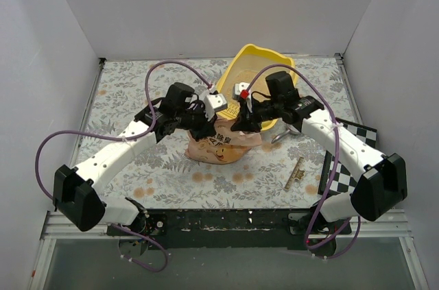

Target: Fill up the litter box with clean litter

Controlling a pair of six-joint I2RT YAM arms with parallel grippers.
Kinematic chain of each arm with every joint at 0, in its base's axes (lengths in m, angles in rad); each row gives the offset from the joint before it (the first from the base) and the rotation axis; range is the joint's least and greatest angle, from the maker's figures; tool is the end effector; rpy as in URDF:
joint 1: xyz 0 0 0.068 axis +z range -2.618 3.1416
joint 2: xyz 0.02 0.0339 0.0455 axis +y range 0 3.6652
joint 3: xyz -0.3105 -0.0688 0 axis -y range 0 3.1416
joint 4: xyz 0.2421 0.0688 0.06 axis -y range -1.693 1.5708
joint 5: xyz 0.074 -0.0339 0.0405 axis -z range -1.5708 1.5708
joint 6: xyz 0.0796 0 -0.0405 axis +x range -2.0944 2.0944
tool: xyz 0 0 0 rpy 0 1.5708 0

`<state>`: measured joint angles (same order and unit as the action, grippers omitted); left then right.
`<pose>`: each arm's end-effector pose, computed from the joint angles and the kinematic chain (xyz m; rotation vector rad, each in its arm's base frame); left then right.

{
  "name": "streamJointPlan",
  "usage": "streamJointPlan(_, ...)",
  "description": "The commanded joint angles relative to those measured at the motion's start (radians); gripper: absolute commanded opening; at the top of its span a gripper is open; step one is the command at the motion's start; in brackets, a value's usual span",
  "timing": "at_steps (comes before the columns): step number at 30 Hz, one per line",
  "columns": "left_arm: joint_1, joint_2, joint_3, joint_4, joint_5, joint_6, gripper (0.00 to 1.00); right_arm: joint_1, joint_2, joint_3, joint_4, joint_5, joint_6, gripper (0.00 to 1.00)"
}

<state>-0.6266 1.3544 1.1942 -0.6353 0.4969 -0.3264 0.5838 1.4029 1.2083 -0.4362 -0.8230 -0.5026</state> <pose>0.2229 -0.2082 0.3345 0.6249 2.4140 -1.0237 0.2354 0.2255 0.3561 -1.4606 1.5326 0.9439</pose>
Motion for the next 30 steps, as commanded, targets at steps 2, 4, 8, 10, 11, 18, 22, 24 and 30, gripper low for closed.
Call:
streamJointPlan(2, -0.021, -0.158, -0.116, 0.198, -0.072, 0.047, 0.0, 0.005, -0.056, 0.027, 0.036, 0.059, 0.024, 0.3)
streamJointPlan(4, -0.024, -0.225, -0.155, 0.264, -0.07, 0.07, 0.0, 0.004, -0.108, -0.001, 0.071, 0.158, 0.039, 0.41)
streamJointPlan(8, -0.028, -0.354, -0.235, 0.368, -0.063, 0.096, 0.0, -0.001, -0.211, -0.067, 0.099, 0.254, 0.021, 0.65)
streamJointPlan(10, -0.028, -0.389, -0.258, 0.372, -0.051, 0.112, 0.0, -0.002, -0.24, -0.082, 0.065, 0.255, -0.028, 0.66)
streamJointPlan(11, -0.03, -0.402, -0.271, 0.37, -0.044, 0.112, 0.0, -0.004, -0.243, -0.084, 0.047, 0.262, -0.042, 0.66)
streamJointPlan(18, -0.038, -0.534, -0.418, 0.459, -0.058, 0.089, 0.0, -0.007, -0.194, -0.004, -0.059, 0.257, -0.12, 0.46)
streamJointPlan(22, -0.038, -0.606, -0.499, 0.52, -0.074, 0.078, 0.0, -0.007, -0.125, 0.045, -0.098, 0.216, -0.132, 0.02)
streamJointPlan(24, -0.041, -0.615, -0.518, 0.525, -0.064, 0.072, 0.0, -0.006, -0.087, 0.08, -0.117, 0.19, -0.131, 0.01)
streamJointPlan(30, -0.039, -0.635, -0.55, 0.542, -0.072, 0.066, 0.0, 0.013, 0.011, 0.192, -0.228, 0.121, -0.151, 0.01)
